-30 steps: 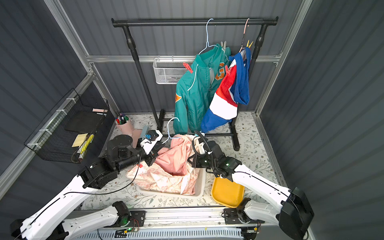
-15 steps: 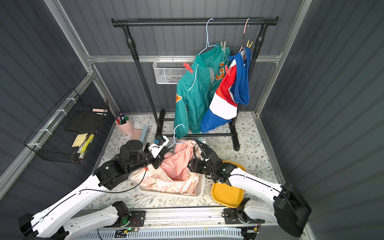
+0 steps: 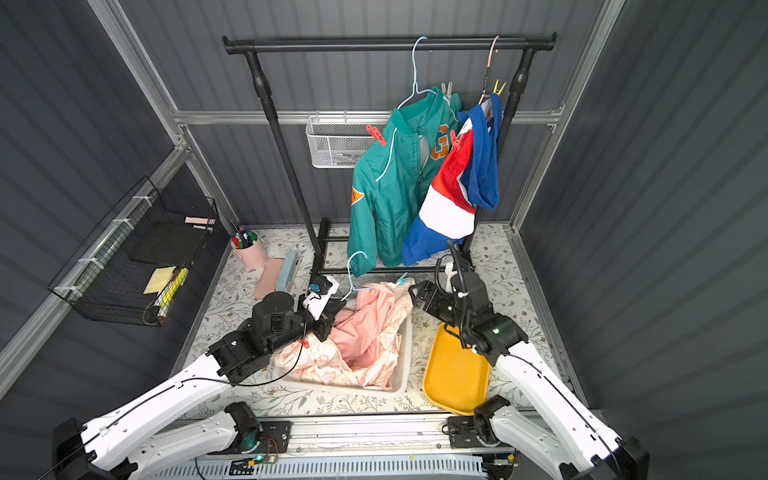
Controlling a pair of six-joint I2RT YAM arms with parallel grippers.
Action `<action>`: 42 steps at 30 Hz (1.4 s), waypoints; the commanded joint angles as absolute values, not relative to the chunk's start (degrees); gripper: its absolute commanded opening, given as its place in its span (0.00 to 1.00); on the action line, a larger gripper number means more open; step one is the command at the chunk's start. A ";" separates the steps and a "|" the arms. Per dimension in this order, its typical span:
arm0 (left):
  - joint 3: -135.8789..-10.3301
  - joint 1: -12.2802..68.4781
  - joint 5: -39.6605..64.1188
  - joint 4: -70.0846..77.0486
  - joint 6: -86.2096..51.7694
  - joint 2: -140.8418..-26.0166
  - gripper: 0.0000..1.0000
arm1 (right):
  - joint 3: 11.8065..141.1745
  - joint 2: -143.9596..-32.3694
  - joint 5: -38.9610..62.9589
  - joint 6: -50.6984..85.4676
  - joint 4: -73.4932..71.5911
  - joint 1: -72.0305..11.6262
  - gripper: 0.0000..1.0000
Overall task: Remove the clothespins securing jackets to the hanger
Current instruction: Remove the clothespin from the hanger.
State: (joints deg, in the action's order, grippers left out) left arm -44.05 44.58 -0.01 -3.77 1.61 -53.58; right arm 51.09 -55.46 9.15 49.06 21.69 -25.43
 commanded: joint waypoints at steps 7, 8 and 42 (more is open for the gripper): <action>-41.34 48.70 -9.36 10.63 -2.73 -55.09 0.00 | 61.97 -64.97 11.82 51.50 27.89 -24.43 0.77; -40.99 49.78 -10.71 11.41 -2.87 -55.36 0.00 | 62.35 -65.58 11.36 51.59 28.16 -24.43 0.77; -34.04 72.22 -29.45 19.49 -10.20 -63.70 0.00 | 66.03 -75.68 3.61 53.26 29.51 -23.73 0.42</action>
State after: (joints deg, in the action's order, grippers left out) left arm -34.87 71.61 -28.88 17.56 -8.29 -63.59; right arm 64.55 -75.33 4.64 52.23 28.80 -24.01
